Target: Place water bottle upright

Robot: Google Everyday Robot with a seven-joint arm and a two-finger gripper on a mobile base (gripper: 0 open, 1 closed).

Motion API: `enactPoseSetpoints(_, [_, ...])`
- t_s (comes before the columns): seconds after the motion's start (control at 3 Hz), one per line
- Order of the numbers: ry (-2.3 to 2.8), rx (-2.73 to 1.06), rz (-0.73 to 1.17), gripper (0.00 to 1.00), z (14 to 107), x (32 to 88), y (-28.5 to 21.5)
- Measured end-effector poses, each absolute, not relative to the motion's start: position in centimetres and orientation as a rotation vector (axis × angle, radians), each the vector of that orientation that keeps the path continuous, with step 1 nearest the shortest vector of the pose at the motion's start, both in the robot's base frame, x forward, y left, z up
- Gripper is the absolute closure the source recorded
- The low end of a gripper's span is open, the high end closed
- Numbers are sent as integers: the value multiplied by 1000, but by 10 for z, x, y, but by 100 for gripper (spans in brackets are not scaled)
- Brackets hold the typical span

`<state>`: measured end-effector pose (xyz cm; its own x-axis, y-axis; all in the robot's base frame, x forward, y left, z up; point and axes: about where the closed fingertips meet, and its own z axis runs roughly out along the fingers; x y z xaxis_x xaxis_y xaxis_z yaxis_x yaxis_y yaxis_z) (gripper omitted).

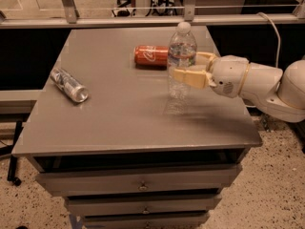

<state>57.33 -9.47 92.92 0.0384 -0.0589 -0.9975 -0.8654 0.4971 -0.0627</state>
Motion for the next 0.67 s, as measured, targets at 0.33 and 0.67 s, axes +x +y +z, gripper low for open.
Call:
enactPoseSetpoints(0.33, [1405,-871,762,100,923,574,-94])
enactPoseSetpoints(0.67, [1405,-873,769,87,918,574,-94])
